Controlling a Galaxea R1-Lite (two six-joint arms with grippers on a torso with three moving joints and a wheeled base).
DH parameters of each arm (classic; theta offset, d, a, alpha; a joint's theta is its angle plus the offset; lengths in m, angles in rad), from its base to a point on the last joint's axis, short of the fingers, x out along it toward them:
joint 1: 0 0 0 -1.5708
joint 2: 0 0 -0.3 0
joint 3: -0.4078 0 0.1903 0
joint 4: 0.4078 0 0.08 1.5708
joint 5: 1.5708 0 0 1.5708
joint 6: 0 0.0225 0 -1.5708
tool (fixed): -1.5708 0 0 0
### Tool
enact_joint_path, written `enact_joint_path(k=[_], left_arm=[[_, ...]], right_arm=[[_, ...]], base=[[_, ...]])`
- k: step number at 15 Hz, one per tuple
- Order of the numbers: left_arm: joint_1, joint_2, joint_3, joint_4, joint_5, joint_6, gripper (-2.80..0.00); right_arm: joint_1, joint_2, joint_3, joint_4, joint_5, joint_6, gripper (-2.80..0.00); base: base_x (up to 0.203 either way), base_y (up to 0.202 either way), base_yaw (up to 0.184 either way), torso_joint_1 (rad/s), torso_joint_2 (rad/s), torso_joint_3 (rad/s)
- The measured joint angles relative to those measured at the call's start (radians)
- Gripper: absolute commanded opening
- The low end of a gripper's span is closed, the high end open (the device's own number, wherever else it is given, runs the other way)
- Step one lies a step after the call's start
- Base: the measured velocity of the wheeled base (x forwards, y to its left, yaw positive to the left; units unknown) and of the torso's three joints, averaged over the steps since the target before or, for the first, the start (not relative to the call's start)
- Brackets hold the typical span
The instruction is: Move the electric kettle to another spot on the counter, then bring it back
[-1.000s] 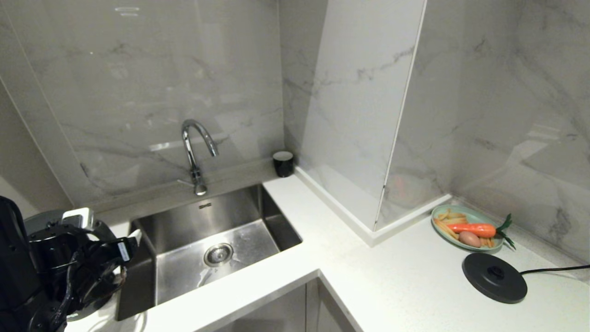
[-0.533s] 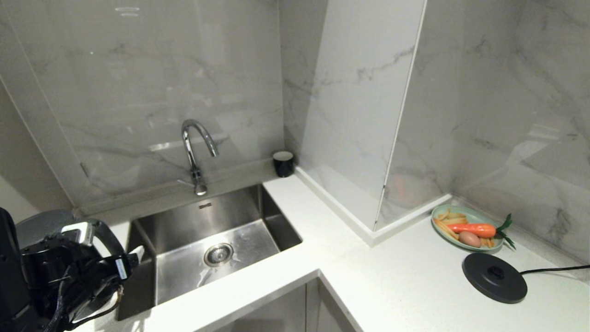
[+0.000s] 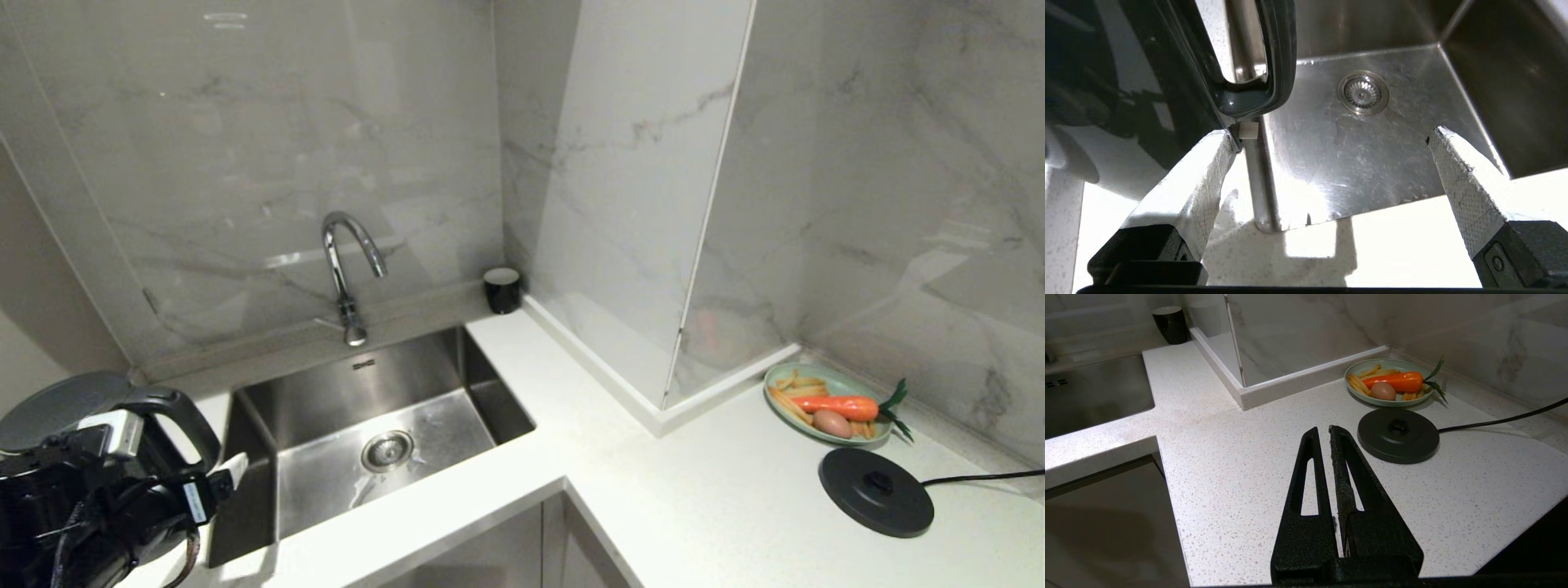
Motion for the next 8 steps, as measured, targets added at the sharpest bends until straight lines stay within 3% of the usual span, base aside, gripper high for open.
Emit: enact_joint_path(k=[3,8], left_arm=[[-0.014,-0.083,0.010,0.000,0.000,-0.016,0.00],[-0.143,-0.307,0.012,0.063,0.008,-0.013,0.00]], right_arm=[[0.000,0.000,0.000,0.000,0.000,0.000,-2.80],[0.000,0.000,0.000,-0.001,0.000,0.000,-2.80]], base=[[0.000,0.000,0.000,0.000,0.00,0.000],[0.000,0.000,0.000,0.000,0.00,0.000]])
